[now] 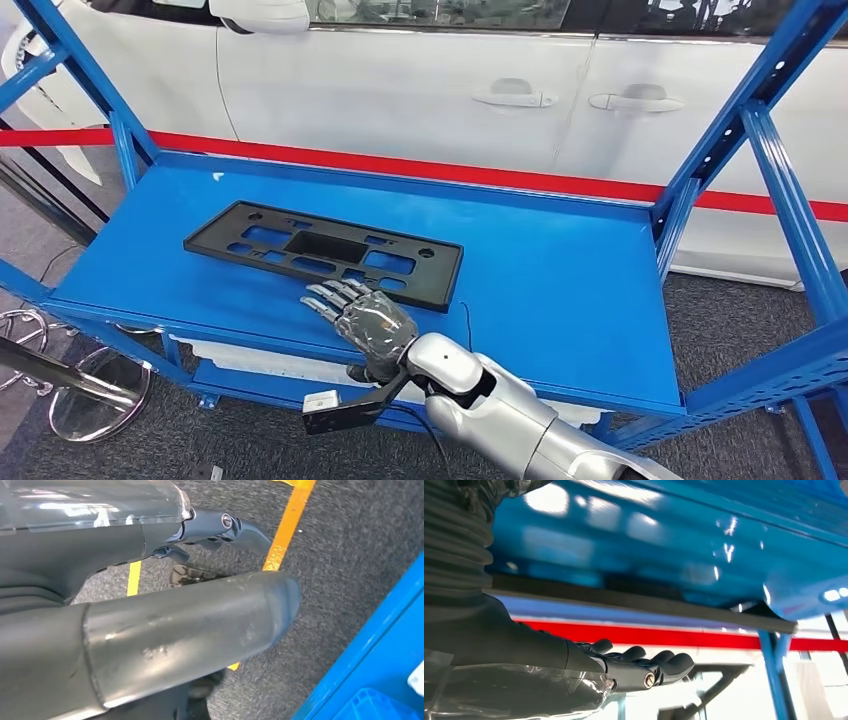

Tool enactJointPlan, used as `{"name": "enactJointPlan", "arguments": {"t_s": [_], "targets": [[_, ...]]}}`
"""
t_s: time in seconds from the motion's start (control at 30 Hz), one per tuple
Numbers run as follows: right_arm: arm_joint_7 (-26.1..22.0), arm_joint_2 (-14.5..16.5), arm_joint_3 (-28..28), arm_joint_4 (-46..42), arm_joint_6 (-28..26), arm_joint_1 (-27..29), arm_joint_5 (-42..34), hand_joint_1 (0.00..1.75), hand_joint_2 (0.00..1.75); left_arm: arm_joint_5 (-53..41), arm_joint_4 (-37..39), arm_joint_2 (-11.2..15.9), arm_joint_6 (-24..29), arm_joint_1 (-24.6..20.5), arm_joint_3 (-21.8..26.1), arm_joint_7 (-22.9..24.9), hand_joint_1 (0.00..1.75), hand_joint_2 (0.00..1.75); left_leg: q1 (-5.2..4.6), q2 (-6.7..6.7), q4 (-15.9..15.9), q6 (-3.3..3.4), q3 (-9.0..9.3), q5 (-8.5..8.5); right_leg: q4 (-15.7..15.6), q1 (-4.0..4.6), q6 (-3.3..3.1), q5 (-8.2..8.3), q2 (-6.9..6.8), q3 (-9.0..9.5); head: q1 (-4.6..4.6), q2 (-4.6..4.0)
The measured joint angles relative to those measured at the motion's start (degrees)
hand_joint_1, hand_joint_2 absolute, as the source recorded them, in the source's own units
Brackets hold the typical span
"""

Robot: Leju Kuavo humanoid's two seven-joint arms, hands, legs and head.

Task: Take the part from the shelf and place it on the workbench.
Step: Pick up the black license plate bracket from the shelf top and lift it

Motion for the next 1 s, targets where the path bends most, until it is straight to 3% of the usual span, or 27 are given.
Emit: {"name": "enactJointPlan", "arguments": {"t_s": [0.03, 0.17, 0.23, 0.3, 0.33, 0.37, 0.4, 0.47, 0.53, 0.63, 0.7, 0.8, 0.83, 0.87, 0.9, 1.0], "targets": [[0.3, 0.8, 0.4, 0.9, -0.6, -0.4, 0.6, 0.0, 1.75, -0.4, 0.0, 0.0, 0.0, -0.2, -0.1, 0.2, 0.0, 0.0, -0.14, -0.03, -1.7, 0.23, 0.79, 0.32, 0.0, 0.08, 0.2, 0.01, 0.03, -0.07, 0.0, 0.0], [0.7, 4.2, 1.7, 5.2, -1.3, -2.1, 1.7, 0.0, 1.75, -1.2, 0.0, 0.0, -0.1, -0.8, -0.9, 1.0, 0.0, 0.0, -0.02, 0.07, -2.9, 1.28, 1.09, 0.65, 0.8, 0.1, 1.29, -0.62, -0.01, -0.47, 0.01, 0.0], [0.7, 5.7, 2.4, 7.4, -1.2, -2.7, 2.2, 0.0, 1.75, -1.4, 0.0, -0.1, -0.1, -1.0, -1.2, 1.2, 0.0, 0.0, 0.23, 0.24, -3.2, 1.86, 1.25, 0.91, 5.4, 0.05, 1.73, -3.56, -0.12, -2.44, 0.01, 0.0], [0.8, 6.7, 3.3, 9.5, -1.2, -2.9, 2.6, 0.0, 1.75, -1.5, 0.0, -0.1, 0.0, -1.1, -1.3, 1.3, 0.0, 0.0, 0.17, 0.28, -3.2, 2.1, 1.21, 0.9, 13.1, -0.1, 1.96, -7.03, -0.17, -6.05, 0.01, 0.0], [0.9, 7.1, 3.7, 10.4, -1.2, -2.8, 2.8, 0.0, 1.75, -1.5, 0.0, -0.1, 0.0, -1.1, -1.3, 1.3, 0.0, 0.0, 0.15, 0.26, -3.1, 2.14, 1.2, 0.87, 15.8, -0.16, 2.03, -7.68, -0.18, -7.37, 0.01, 0.0], [0.9, 7.4, 4.0, 11.2, -1.3, -2.7, 2.9, 0.0, 1.75, -1.5, 0.0, -0.1, 0.0, -1.0, -1.3, 1.4, 0.0, 0.0, 0.14, 0.22, -3.1, 2.14, 1.21, 0.81, 16.3, -0.18, 2.02, -7.15, -0.18, -7.74, 0.02, 0.0], [0.9, 7.6, 4.2, 12.0, -1.3, -2.7, 2.9, 0.0, 1.75, -1.5, 0.0, -0.1, 0.0, -1.0, -1.3, 1.4, 0.0, 0.0, 0.13, 0.15, -3.0, 2.11, 1.26, 0.73, 14.6, -0.19, 1.93, -5.59, -0.18, -6.98, 0.02, 0.0], [1.0, 8.3, 4.6, 13.0, -1.6, -2.9, 2.9, 0.0, 1.75, -1.5, 0.0, -0.2, 0.0, -1.0, -1.3, 1.4, 0.0, 0.0, 0.06, 0.05, -2.7, 1.88, 1.41, 0.46, 6.7, -0.08, 1.44, -1.57, -0.18, -3.3, 0.02, 0.0], [1.0, 9.0, 4.9, 13.9, -1.8, -3.1, 2.9, 0.0, 1.75, -1.5, 0.0, -0.3, 0.0, -1.1, -1.3, 1.4, 0.0, 0.0, -0.12, 0.03, -2.5, 1.42, 1.33, 0.21, 1.2, 0.15, 0.99, 0.19, -0.16, -0.83, 0.01, 0.0], [1.0, 9.6, 5.1, 14.9, -1.9, -3.3, 2.9, 0.0, 1.75, -1.6, 0.0, -0.3, 0.0, -1.1, -1.3, 1.4, 0.0, 0.0, -0.02, 0.05, -2.4, 0.48, 1.14, 0.08, 0.0, 0.29, 0.38, 0.31, -0.1, -0.52, 0.01, 0.0], [1.0, 10.0, 5.1, 15.4, -1.9, -3.4, 2.9, 0.0, 1.75, -1.6, 0.0, -0.3, 0.0, -1.1, -1.3, 1.4, 0.0, 0.0, 0.17, 0.07, -0.7, -0.16, 0.46, -1.34, -0.6, 0.0, -0.23, 0.63, -0.15, -0.22, 0.01, 0.0], [1.0, 10.5, 5.2, 15.9, -2.0, -3.5, 2.9, 0.0, 1.75, -1.6, 0.0, -0.4, 0.0, -1.1, -1.3, 1.4, 0.0, 0.0, 0.35, 0.1, 9.5, -0.94, -4.18, -6.5, -0.8, -0.16, -0.59, 0.76, -0.3, -0.13, 0.0, 0.0], [1.0, 10.5, 5.3, 16.2, -2.0, -3.5, 2.9, 0.0, 1.75, -1.6, 0.0, -0.4, 0.0, -1.0, -1.3, 1.4, 0.0, 0.0, 0.4, 0.1, 12.6, -1.1, -5.76, -7.45, -0.7, -0.15, -0.61, 0.72, -0.33, -0.16, 0.0, 0.0], [1.0, 10.6, 5.3, 16.4, -2.0, -3.5, 2.9, 0.0, 1.75, -1.6, 0.0, -0.4, 0.0, -0.9, -1.3, 1.4, 0.0, 0.0, 0.46, 0.1, 13.8, -1.18, -6.48, -7.27, -0.6, -0.15, -0.6, 0.67, -0.32, -0.17, 0.0, 0.0], [1.0, 10.6, 5.3, 16.6, -2.0, -3.5, 2.9, 0.0, 1.75, -1.6, 0.0, -0.3, 0.0, -0.9, -1.3, 1.4, 0.0, 0.0, 0.52, 0.11, 12.7, -1.2, -6.06, -5.96, -0.5, -0.17, -0.56, 0.58, -0.27, -0.16, 0.0, 0.0], [1.0, 10.8, 5.3, 17.1, -2.4, -3.7, 2.7, 0.0, 1.75, -1.6, 0.0, -0.3, 0.0, -1.0, -1.3, 1.4, 0.0, 0.0, 0.55, 0.13, 1.5, -0.89, -0.79, -0.57, 0.0, -0.1, -0.1, 0.15, -0.1, -0.1, 0.01, 0.0]]}}
